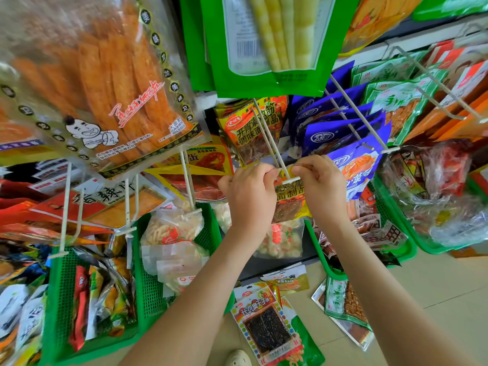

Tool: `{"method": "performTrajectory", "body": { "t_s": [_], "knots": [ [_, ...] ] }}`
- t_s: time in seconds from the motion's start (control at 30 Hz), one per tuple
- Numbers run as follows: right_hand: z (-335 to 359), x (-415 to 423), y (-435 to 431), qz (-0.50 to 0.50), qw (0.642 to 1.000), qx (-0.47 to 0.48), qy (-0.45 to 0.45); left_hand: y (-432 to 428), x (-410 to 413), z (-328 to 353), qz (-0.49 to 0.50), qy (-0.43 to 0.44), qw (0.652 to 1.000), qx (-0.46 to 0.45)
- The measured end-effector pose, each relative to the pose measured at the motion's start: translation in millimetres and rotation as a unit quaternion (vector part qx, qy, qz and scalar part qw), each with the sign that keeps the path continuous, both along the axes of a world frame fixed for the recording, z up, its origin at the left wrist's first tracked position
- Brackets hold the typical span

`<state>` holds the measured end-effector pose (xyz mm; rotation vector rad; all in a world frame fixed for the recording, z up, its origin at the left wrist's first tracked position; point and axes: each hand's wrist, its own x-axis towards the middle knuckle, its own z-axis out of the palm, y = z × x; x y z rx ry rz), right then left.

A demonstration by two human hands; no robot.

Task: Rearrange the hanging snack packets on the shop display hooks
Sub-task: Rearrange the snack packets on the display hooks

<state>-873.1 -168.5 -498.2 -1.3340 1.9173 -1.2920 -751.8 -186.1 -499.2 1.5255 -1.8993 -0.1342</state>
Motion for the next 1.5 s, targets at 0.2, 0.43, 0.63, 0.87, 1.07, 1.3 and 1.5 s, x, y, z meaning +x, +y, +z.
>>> {"method": "performTrajectory", "body": {
  "t_s": [0.2, 0.43, 0.63, 0.87, 1.07, 1.3, 1.5],
  "knots": [
    [-2.8, -1.4, -1.8, -0.04, 0.998, -0.037, 0.009, -7.0, -3.7, -0.7, -0.03, 0.032, 0.999, 0.0],
    [-12.2, 2.9, -21.1, -0.029, 0.998, -0.035, 0.039, -20.4, 7.3, -8.9, -0.035, -0.02, 0.998, 0.042],
    [-26.0, 0.2, -57.3, 0.004, 0.98, -0.076, 0.184, -44.8, -4.0, -7.4, 0.035, -0.042, 0.998, 0.011],
    [-23.4, -5.8, -101.2, -0.013, 0.922, -0.081, 0.378, -82.5, -8.2, 1.7, 0.041, -0.092, 0.992, 0.074],
    [-6.3, -14.3, -59.9, 0.04, 0.947, -0.015, 0.32, -54.5, 2.8, 21.3, -0.013, -0.1, 0.986, 0.132],
    [47.8, -2.5, 62.1, 0.013, 0.992, 0.05, 0.112, 55.8, 40.6, 63.5, -0.081, -0.053, 0.982, 0.165],
    [114.3, 63.4, 118.0, 0.099, 0.99, 0.047, 0.089, 118.5, 68.6, 129.1, -0.061, -0.066, 0.962, 0.257]
  ]
}}
